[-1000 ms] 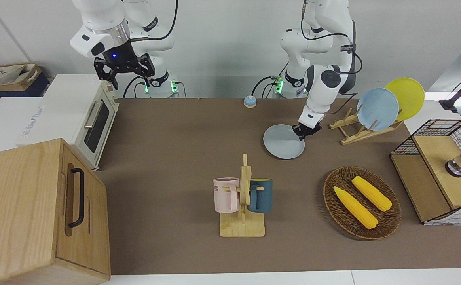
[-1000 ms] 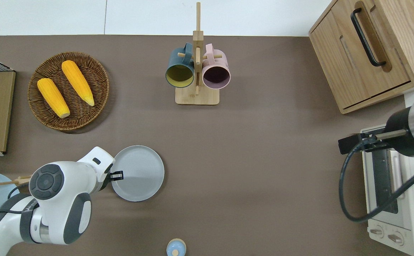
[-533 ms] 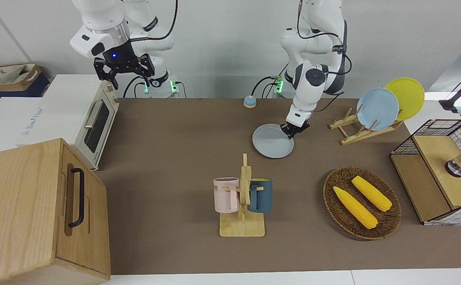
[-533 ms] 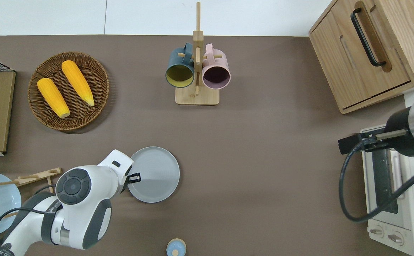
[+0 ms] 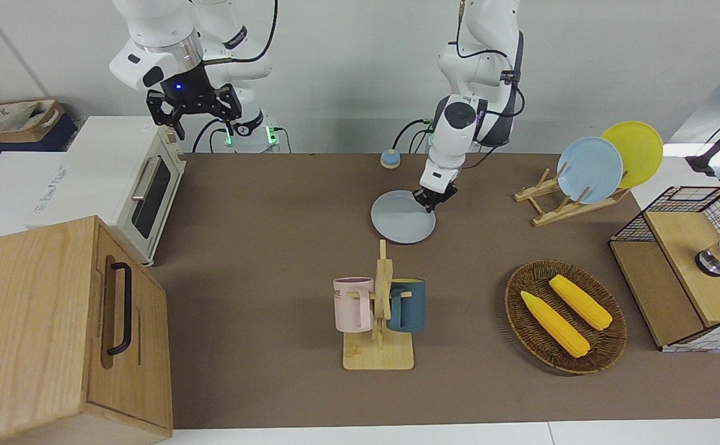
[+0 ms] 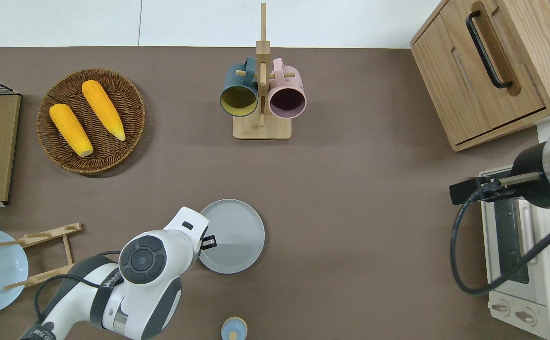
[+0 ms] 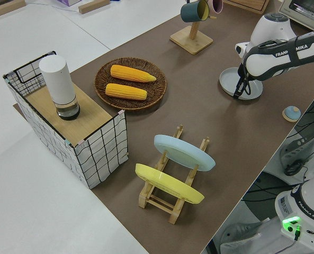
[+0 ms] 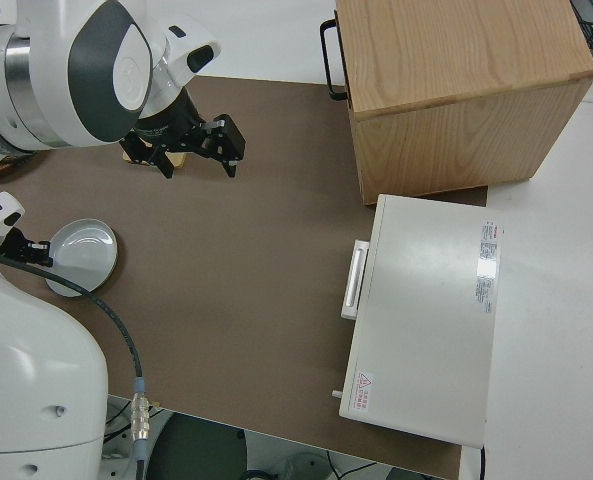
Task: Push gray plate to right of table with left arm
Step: 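Push the gray plate with the left gripper toward the toaster oven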
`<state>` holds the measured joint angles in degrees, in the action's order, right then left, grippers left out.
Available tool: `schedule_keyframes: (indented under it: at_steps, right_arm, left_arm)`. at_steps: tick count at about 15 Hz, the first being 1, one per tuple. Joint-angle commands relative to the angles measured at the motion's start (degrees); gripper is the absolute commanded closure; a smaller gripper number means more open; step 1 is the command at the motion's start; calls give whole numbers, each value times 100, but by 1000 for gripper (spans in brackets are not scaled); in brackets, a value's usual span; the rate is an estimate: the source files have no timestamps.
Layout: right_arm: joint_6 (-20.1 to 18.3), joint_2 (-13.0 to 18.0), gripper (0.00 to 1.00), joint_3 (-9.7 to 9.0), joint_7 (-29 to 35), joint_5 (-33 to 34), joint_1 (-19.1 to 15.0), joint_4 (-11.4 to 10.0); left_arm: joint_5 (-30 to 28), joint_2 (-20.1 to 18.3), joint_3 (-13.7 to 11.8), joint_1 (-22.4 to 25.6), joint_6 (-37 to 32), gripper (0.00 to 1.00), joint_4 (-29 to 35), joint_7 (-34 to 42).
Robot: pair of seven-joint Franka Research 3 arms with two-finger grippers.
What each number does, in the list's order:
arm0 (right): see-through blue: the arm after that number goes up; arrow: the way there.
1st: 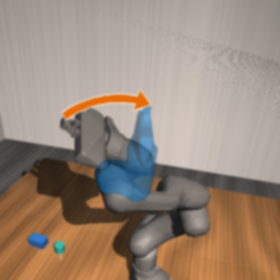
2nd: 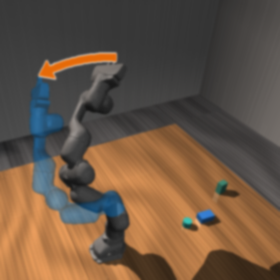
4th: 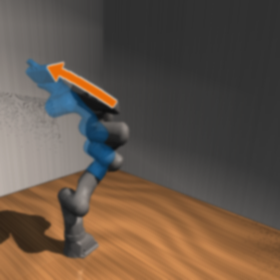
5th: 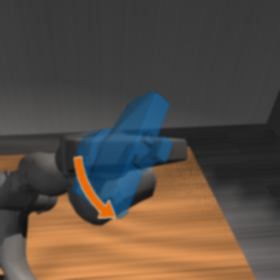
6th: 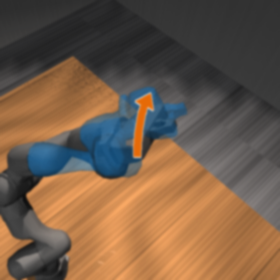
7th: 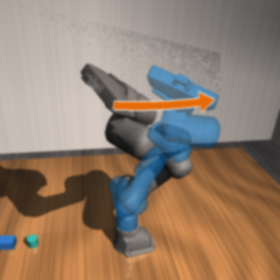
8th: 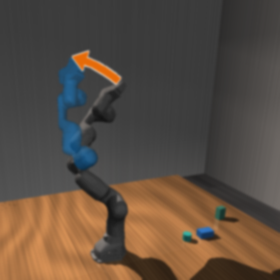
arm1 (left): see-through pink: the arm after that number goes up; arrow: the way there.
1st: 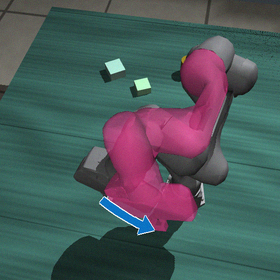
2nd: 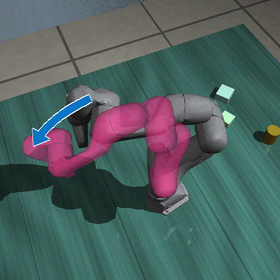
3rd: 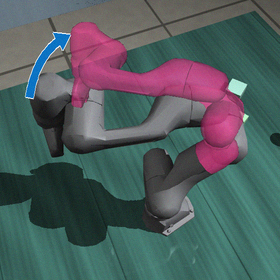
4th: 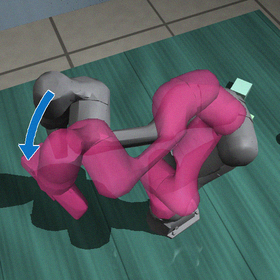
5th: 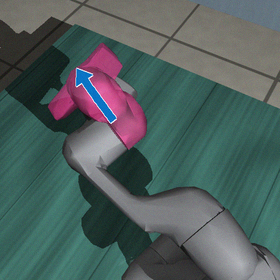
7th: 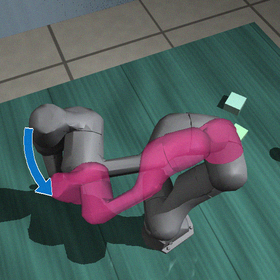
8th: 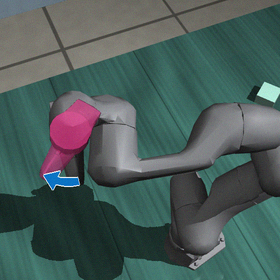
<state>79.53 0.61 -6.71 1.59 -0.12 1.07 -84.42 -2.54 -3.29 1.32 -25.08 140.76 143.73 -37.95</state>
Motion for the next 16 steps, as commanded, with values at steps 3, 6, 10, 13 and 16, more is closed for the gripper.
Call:
schedule_keyframes:
  at_steps: [3, 6, 10, 13, 16]
  right_arm:
    - [-69, 36, 17, -85, -1, -59, -116, 22]
    - [-78, 36, 17, -85, 8, -59, -116, 22]
    - [-69, 36, 17, -85, -1, -59, -116, 22]
    - [-69, 36, 17, -85, 8, -59, -116, 22]
    - [-69, 36, 17, -85, 8, -59, -116, 22]
  left_arm:
    - [-1, 628, -35, -628, 101, 1000, -389, -889]
    - [8, 794, 26, -840, 92, 1000, -556, -1258]
    - [43, 1093, 333, -849, 92, 1000, -899, -1829]
    - [43, 1304, 571, -866, 66, 1000, -1171, -2216]
    - [52, 1428, 650, -963, 22, 1000, -1444, -2480]
